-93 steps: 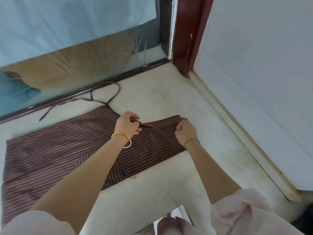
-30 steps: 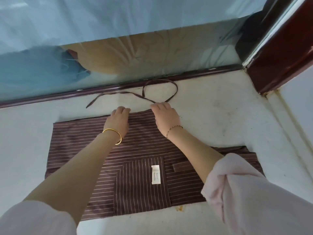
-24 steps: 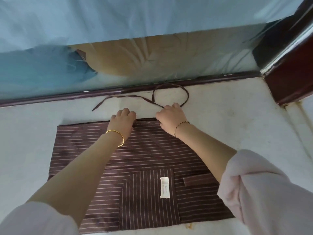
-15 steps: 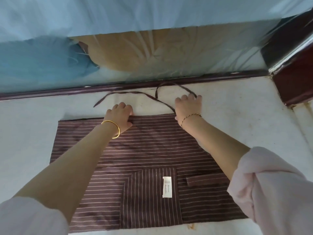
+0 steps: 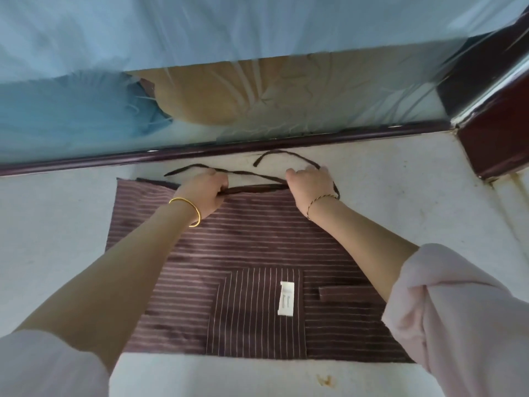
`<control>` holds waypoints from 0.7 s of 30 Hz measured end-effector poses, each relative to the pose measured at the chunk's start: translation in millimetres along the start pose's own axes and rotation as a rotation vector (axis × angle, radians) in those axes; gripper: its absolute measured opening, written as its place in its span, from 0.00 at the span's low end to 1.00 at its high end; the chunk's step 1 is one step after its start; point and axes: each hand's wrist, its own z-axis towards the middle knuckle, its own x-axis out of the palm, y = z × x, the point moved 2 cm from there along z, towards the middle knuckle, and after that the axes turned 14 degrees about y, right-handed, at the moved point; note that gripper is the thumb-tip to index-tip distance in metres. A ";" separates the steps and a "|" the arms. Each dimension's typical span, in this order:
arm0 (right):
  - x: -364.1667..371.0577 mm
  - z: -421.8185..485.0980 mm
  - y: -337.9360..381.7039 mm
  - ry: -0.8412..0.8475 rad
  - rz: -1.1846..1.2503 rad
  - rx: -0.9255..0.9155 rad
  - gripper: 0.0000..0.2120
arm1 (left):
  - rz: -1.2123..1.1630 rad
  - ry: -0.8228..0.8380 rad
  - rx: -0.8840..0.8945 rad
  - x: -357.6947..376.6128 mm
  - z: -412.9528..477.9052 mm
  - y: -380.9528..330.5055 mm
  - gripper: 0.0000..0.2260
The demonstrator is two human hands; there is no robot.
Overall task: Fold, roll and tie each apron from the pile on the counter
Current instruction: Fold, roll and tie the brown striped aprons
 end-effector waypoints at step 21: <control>108.0 -167.3 47.8 0.180 -0.214 0.027 0.23 | 0.673 0.158 -0.041 113.2 -187.4 37.2 0.19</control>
